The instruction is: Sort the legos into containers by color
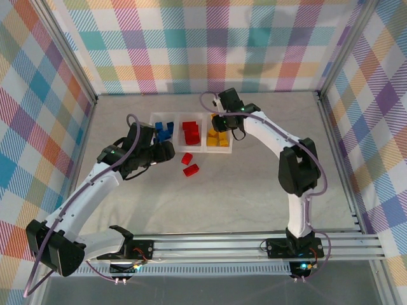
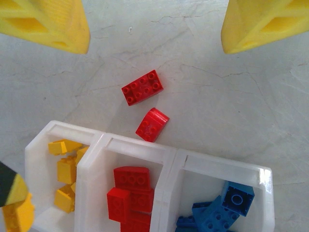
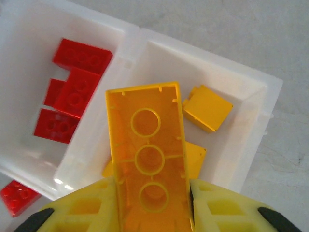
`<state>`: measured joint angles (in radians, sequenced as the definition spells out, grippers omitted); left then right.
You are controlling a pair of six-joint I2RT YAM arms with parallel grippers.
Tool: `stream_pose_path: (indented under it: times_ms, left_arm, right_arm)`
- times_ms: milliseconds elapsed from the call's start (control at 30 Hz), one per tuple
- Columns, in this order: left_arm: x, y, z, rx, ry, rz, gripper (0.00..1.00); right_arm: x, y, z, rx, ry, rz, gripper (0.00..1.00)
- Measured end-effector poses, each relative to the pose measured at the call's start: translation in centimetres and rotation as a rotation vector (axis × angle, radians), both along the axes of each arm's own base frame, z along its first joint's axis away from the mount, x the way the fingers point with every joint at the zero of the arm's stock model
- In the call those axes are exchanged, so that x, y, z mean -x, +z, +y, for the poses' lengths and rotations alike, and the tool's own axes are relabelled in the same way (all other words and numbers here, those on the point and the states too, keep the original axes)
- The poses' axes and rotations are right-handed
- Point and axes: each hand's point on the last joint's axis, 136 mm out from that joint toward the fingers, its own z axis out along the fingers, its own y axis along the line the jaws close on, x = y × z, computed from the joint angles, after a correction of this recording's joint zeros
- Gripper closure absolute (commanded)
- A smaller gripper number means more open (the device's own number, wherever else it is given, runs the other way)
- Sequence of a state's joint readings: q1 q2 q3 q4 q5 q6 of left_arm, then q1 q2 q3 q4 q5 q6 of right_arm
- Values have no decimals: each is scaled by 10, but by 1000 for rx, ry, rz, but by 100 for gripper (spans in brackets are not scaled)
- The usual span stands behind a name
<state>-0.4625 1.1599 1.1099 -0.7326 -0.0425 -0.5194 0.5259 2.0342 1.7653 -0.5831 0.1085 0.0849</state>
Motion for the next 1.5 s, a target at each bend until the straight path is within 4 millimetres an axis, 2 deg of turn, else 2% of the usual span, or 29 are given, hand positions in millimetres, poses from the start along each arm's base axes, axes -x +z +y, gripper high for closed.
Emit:
stream_pose_path:
  times_ms: [133, 267, 433, 500, 633, 867, 1033, 1167, 1300, 1500]
  left_arm:
    - [0, 0, 0, 0, 0, -1, 27]
    - [1, 0, 0, 0, -1, 0, 26]
    - [2, 0, -4, -3, -18, 0, 23]
    - [4, -5, -8, -10, -35, 8, 23]
    - [9, -28, -18, -43, -76, 62, 23]
    - [13, -88, -50, -113, -184, 181, 23]
    - [6, -132, -67, -172, -246, 242, 24]
    - [1, -159, -70, -224, -281, 285, 23]
    - [-9, -170, -78, -246, -315, 286, 23]
    - [-30, -173, -93, -262, -360, 257, 24]
  right_arm:
    - [-7, -14, -1, 21, -9, 39, 51]
    - [-9, -17, 0, 29, -10, 53, 40]
    - [-5, -18, -3, 34, -13, 64, 39]
    - [4, -18, -8, 37, -17, 73, 38]
    - [33, -10, -26, 34, -42, 89, 36]
    - [83, 29, -60, -51, -113, 42, 33]
    - [104, 42, -74, -92, -142, 21, 31]
    - [112, 45, -81, -97, -152, 15, 30]
    - [120, 47, -87, -96, -157, 7, 29]
    - [128, 46, -98, -88, -173, 8, 28]
